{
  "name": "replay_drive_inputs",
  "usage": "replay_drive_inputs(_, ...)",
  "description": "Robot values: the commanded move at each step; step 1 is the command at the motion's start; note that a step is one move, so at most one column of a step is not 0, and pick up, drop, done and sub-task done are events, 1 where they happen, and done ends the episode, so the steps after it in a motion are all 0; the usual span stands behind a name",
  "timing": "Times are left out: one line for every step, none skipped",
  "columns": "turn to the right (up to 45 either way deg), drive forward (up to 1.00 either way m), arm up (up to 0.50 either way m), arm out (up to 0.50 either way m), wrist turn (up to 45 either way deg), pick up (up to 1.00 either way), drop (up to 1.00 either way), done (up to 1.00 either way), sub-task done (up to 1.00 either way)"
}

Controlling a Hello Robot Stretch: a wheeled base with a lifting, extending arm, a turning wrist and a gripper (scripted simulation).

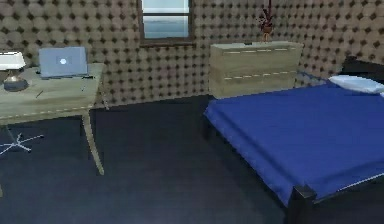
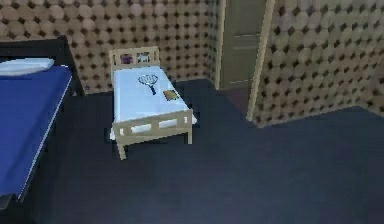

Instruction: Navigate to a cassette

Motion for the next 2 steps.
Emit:
replay_drive_inputs(-3.0, 0.00, 0.00, 0.00, 0.0, 0.00, 0.00, 0.00, 0.00)
replay_drive_inputs(0.0, 1.00, 0.00, 0.00, 0.0, 0.00, 0.00, 0.00, 0.00)
